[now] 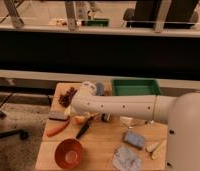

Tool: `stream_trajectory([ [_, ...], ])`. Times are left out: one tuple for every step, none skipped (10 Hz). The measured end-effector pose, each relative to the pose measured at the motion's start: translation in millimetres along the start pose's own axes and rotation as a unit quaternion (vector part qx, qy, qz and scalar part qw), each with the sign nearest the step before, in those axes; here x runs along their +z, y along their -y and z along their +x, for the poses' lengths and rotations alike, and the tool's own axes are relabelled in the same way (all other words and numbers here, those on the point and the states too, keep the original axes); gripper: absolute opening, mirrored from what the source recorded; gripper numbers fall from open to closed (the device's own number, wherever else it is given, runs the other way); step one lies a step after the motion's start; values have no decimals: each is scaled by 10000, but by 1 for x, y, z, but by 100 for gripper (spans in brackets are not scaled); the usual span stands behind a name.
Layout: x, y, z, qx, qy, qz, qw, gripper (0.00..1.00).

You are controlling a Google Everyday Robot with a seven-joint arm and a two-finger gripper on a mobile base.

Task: Place apple in tray

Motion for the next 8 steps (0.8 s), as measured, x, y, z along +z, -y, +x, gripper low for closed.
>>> stream_trajectory([
  [3,-2,3,-26,-14,-30,10000,80],
  [5,-3,5,-38,-19,-48,10000,80],
  [7,-5,6,-56,-27,-69,10000,80],
  [11,-7,8,-84,-38,-108,9999,80],
  [15,-9,9,-108,-44,-146,9998,80],
  [18,-12,10,-123,-48,-185,9997,80],
  [23,-16,11,-130,-50,-230,9996,80],
  [27,-18,12,-137,-50,-261,9996,80],
])
